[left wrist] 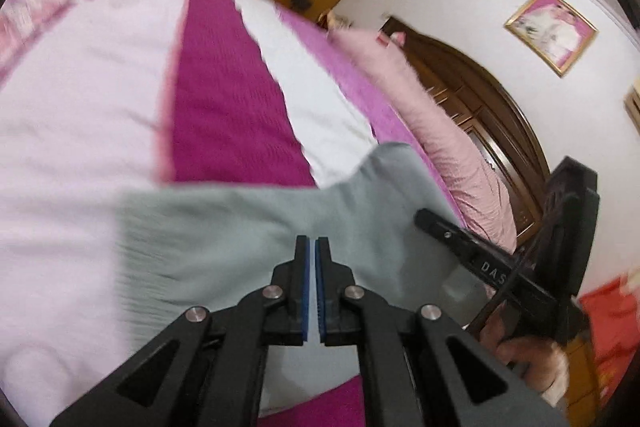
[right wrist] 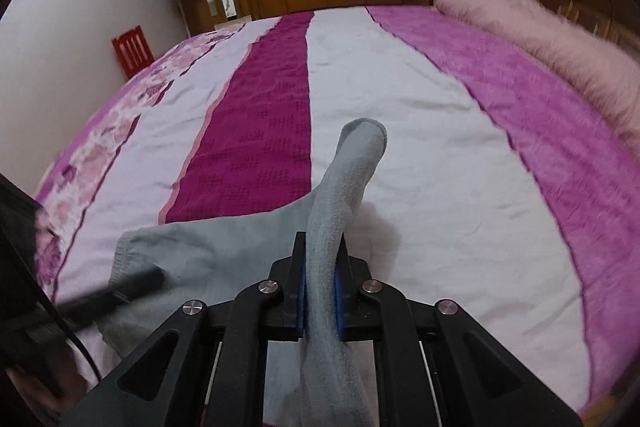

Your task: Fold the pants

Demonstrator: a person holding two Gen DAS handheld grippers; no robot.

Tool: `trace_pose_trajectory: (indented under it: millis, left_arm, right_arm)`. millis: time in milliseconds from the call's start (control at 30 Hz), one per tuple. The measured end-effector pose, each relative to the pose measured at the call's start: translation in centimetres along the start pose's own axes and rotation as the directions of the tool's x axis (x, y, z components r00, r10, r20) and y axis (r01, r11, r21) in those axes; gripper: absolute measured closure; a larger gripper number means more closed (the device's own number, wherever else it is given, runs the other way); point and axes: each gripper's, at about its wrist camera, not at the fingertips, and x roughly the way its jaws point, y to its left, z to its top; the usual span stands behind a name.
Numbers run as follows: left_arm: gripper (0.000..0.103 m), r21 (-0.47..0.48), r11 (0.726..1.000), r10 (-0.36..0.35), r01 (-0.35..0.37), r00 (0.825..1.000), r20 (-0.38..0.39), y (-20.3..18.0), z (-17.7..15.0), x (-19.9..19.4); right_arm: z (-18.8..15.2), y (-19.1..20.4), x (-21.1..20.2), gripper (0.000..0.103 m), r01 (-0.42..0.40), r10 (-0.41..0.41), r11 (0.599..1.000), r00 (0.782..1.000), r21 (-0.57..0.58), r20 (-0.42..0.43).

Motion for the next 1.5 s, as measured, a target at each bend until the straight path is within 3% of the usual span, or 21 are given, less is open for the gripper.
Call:
trace_pose_trajectory:
  millis: [100,200,367,500,667,767,833,933,967,1033,1133,1233,1300,1400,1500]
  left_arm:
    - [0.102,-0.05,0.996,0.07,-0.068,0.997,0.034,3.4,0.9,-2.4]
    - [0.102,-0.174,0.983,0.069,-0.063,0.997,0.033,7.2,2.2,-3.9]
    - [0.102,-0.224,0.965,0.146,-0.14,0.989,0.009,10.2,2.9,-5.7]
    - [0.102,-0.295,0.947,0.135,-0.128,0.991,0.005,12.2,2.7,-6.6]
    - [0.102,-0.326,0.938,0.13,-0.121,0.992,0.005,12.8,2.8,-7.3]
    - [0.102,-0.315,0.942,0.126,-0.116,0.992,0.011,12.7,3.2,-7.4]
    - [0.102,-0.318,0.942,0.12,-0.109,0.993,0.013,12.8,3.2,-7.7]
    - [0.102,-0.344,0.936,0.089,-0.07,0.995,0.042,13.3,3.6,-8.2]
    - [0.102,-0.344,0.937,0.085,-0.063,0.995,0.051,13.4,3.6,-8.6]
    - [0.102,-0.337,0.94,0.082,-0.057,0.995,0.058,13.5,3.6,-9.2]
    - [0.097,-0.325,0.945,0.054,-0.04,0.998,0.034,13.0,3.4,-8.9]
    - [0.094,-0.278,0.96,0.031,-0.034,0.999,-0.014,11.1,2.6,-7.7]
    - [0.093,-0.231,0.973,0.018,-0.028,0.999,-0.041,9.2,1.9,-6.7]
    - [0.083,-0.139,0.989,0.044,-0.057,0.995,-0.095,6.2,0.6,-5.5]
    - [0.082,-0.146,0.983,0.091,-0.107,0.99,-0.112,5.5,-0.9,-4.8]
  right_arm:
    - [0.4,4.5,-0.6,0.093,0.064,-0.06,0.992,0.997,-0.106,0.037]
    - [0.2,10.5,0.0,0.093,0.072,-0.062,0.976,0.997,-0.207,0.053]
    - [-1.2,18.5,1.7,0.093,-0.017,0.022,0.949,1.0,-0.316,0.011]
    - [-2.0,20.6,3.5,0.093,-0.071,0.058,0.958,0.997,-0.279,-0.056]
    - [-2.7,19.7,5.2,0.092,-0.126,0.104,0.971,0.988,-0.205,-0.114]
    - [-2.6,19.5,5.4,0.085,-0.205,0.183,0.967,0.972,-0.151,-0.15]
    - [-2.4,19.1,5.0,0.074,-0.313,0.293,0.946,0.938,-0.086,-0.184]
    - [-2.1,18.6,3.9,0.072,-0.544,0.539,0.839,0.826,0.014,-0.168]
    - [-1.8,18.3,3.4,0.072,-0.559,0.557,0.829,0.816,0.033,-0.154]
    - [-1.4,17.6,2.6,0.072,-0.533,0.532,0.846,0.837,0.027,-0.127]
    - [-0.8,15.1,2.1,0.071,-0.524,0.525,0.851,0.843,0.035,-0.116]
    - [-1.0,10.9,2.2,0.071,-0.463,0.47,0.882,0.877,0.086,-0.098]
    - [-1.1,8.3,2.5,0.072,-0.463,0.477,0.876,0.874,0.137,-0.096]
    - [-1.9,4.2,3.1,0.072,-0.49,0.517,0.843,0.852,0.224,-0.081]
    - [-3.3,1.5,3.3,0.072,-0.5,0.53,0.821,0.847,0.277,-0.042]
